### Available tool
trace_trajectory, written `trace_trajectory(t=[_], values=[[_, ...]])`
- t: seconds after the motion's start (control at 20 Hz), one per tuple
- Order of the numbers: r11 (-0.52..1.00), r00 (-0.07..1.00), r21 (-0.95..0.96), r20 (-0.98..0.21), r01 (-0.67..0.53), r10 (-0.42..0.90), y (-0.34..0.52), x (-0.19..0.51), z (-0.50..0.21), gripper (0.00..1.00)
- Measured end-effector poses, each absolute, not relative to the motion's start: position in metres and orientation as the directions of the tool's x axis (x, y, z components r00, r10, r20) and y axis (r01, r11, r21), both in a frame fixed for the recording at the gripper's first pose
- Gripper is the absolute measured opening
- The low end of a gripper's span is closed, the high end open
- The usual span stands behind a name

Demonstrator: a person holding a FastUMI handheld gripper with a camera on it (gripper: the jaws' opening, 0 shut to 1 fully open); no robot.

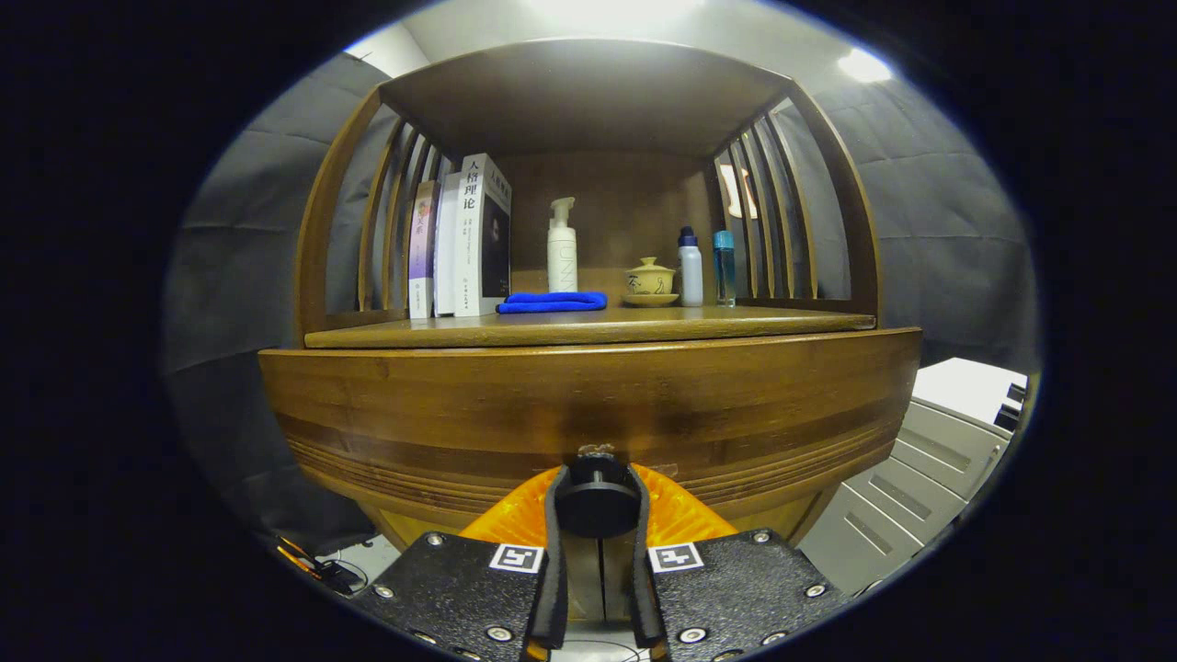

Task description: Pull open the drawer, take out the items inside it, and place them on the countertop above the cabinet.

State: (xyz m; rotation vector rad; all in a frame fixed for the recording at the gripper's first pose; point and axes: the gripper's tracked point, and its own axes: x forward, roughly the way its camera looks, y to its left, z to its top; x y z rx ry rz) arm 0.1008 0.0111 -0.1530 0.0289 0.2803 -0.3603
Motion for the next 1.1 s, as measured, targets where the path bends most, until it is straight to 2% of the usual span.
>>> trace_trajectory(t=[1.1], values=[[0.939, 0.893, -0.034, -0.299, 0.342, -0.336, 0.046, 0.015, -0.145, 0.28]])
